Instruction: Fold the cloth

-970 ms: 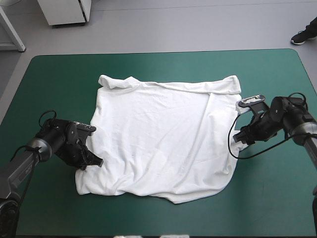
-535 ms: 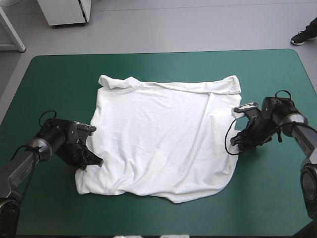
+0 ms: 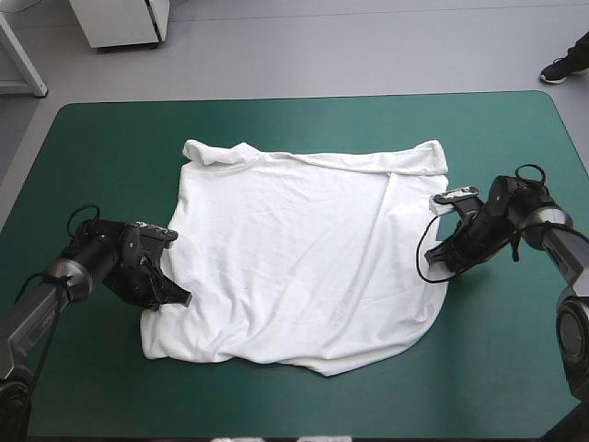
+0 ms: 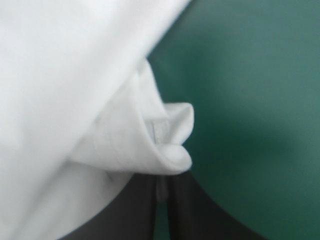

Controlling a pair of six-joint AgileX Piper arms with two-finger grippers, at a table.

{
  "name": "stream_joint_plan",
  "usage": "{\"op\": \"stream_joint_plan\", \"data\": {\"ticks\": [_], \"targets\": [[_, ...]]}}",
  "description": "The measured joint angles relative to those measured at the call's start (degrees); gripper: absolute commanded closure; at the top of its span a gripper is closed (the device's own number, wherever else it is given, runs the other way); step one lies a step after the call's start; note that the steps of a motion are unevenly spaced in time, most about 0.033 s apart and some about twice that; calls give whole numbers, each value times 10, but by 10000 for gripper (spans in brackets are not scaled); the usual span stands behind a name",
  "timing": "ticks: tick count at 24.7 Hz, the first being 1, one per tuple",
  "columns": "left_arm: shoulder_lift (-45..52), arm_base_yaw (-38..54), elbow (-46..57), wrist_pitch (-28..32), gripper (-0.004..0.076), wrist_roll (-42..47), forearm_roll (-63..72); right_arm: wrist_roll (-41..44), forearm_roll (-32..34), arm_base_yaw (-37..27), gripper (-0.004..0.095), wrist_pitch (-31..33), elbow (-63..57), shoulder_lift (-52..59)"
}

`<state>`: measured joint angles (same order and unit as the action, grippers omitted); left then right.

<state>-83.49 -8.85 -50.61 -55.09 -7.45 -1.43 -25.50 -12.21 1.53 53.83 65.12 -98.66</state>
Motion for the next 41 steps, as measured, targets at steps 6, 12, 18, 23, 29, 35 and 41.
{"op": "stream_joint_plan", "data": {"ticks": [6, 12, 18, 23, 29, 35, 41], "targets": [[34, 0, -39, -33, 733, -3, -1, -4, -76, 4, 921, 27, 36, -11], [116, 0, -196, -111, 733, -5, 2, 21, -81, 6, 921, 118, 179, 99], [156, 0, -344, -141, 733, -5, 2, 45, -84, 6, 920, 156, 305, 197], [161, 0, -517, -110, 733, -5, 11, 58, -85, 6, 921, 144, 451, 237], [154, 0, -702, -19, 733, -9, 11, 60, -88, 6, 921, 83, 616, 239], [152, 0, -787, -3, 733, -21, 21, 60, -95, 6, 921, 62, 724, 245], [199, 0, -808, -66, 733, -31, 40, 75, -101, 6, 921, 94, 724, 331]]}}
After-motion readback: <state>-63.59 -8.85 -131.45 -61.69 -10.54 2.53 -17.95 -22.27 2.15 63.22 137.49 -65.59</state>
